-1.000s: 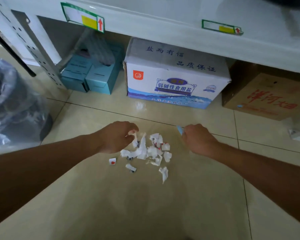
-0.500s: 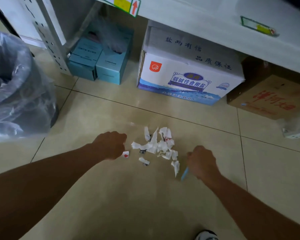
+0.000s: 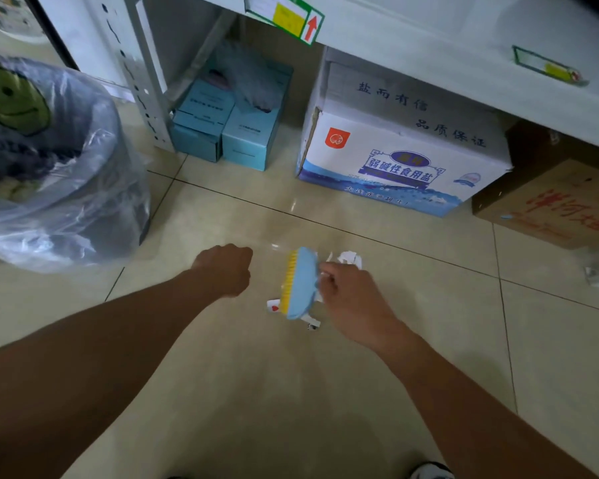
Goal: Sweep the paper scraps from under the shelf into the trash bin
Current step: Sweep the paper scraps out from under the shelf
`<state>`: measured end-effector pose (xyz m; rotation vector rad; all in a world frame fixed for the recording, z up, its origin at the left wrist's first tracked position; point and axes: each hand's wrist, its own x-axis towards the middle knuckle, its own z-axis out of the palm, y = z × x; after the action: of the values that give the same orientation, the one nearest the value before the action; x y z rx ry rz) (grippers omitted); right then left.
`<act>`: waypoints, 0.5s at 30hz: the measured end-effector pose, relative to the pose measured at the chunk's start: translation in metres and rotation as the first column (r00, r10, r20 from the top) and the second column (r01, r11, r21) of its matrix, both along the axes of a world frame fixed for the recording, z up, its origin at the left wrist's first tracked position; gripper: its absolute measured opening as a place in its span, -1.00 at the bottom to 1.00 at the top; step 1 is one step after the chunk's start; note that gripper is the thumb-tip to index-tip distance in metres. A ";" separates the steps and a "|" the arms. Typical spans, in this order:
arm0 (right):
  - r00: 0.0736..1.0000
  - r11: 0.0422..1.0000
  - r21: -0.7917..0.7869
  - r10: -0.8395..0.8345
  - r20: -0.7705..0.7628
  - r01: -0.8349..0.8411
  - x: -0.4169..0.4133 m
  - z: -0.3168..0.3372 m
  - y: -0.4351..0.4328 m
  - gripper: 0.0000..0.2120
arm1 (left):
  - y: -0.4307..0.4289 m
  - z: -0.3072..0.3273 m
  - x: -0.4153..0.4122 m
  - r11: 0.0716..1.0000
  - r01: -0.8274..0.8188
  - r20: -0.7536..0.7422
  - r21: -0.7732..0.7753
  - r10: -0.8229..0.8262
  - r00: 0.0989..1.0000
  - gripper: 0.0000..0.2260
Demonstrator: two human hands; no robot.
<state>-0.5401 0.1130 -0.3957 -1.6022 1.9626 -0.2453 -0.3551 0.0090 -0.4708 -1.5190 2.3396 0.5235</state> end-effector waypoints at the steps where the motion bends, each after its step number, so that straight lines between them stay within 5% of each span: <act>1: 0.996 0.999 0.026 0.043 0.080 -0.045 0.011 -0.005 -0.005 -0.72 | -0.002 0.002 0.001 1.000 -0.004 0.005 -0.014 0.004 1.000 -0.78; 4: 0.979 0.983 0.119 0.123 0.162 -0.143 0.019 -0.031 -0.011 -0.64 | -0.004 0.004 0.007 0.999 -0.018 0.017 -0.042 0.019 1.000 -0.79; 10: 0.994 0.978 0.191 0.092 -0.060 -0.079 -0.040 -0.028 -0.015 -0.72 | 0.003 0.001 0.016 1.000 -0.014 0.032 -0.025 0.015 0.999 -0.82; 15: 0.988 0.980 0.172 -0.117 0.102 0.099 -0.073 -0.002 -0.024 -0.71 | 0.005 0.001 0.010 1.000 0.012 0.023 -0.010 -0.012 1.000 -0.82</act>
<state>-0.6133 0.0885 -0.3980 -1.3494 1.9323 -0.2038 -0.3447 0.0142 -0.4695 -1.5068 2.3359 0.4898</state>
